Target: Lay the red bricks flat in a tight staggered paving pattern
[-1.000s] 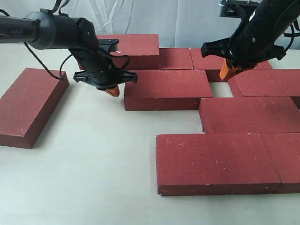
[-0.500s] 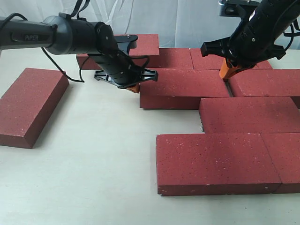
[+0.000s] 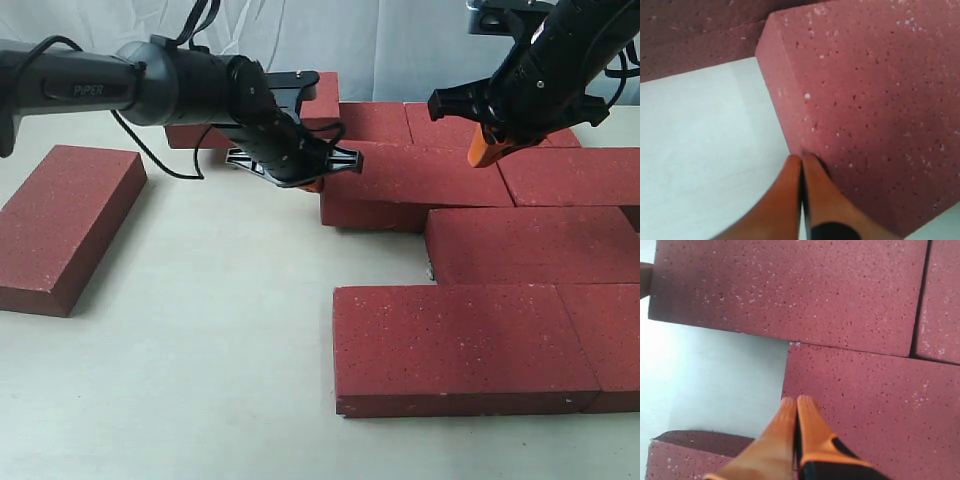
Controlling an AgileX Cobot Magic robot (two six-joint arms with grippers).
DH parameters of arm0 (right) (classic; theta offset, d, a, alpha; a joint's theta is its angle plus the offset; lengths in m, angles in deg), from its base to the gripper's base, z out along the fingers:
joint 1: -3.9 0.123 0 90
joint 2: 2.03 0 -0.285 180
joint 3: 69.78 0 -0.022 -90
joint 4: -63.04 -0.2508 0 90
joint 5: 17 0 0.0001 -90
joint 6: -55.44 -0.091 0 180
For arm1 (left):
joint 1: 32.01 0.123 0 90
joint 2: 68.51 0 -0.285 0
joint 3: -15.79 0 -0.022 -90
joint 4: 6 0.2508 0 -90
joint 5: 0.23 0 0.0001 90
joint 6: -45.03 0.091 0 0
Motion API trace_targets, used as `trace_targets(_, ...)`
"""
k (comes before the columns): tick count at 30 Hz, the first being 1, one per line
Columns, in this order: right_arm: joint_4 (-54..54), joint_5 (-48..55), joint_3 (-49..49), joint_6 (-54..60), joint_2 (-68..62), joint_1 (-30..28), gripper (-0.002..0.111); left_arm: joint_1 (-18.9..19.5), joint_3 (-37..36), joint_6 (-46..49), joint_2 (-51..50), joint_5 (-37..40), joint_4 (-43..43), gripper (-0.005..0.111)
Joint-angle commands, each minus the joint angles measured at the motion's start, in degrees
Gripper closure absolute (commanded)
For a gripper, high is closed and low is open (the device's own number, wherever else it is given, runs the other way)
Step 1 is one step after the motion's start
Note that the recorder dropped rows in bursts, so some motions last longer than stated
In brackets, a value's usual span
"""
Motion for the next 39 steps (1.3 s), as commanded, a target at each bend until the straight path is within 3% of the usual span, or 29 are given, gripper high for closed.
trace_targets(1,0.28,-0.46,0.14,0.42,0.52,-0.2,0.109,-1.94,-0.1,0.11,-0.33,-1.45,-3.23,0.107)
trace_targets(12,0.28,-0.56,0.14,0.42,0.52,-0.2,0.109,-1.91,0.03,0.11,-1.74,-0.49,-1.31,0.107)
trace_targets(22,0.28,-0.93,0.14,0.42,0.52,-0.2,0.109,3.14,0.03,0.11,-1.08,9.39,1.35,0.107)
trace_targets(33,0.28,-0.93,0.14,0.42,0.52,-0.2,0.109,4.16,0.03,-1.07,3.05,17.1,13.2,0.107)
trace_targets(39,0.28,-0.83,0.14,0.42,0.52,-0.2,0.109,4.3,0.03,-2.93,4.99,17.47,15.0,0.107)
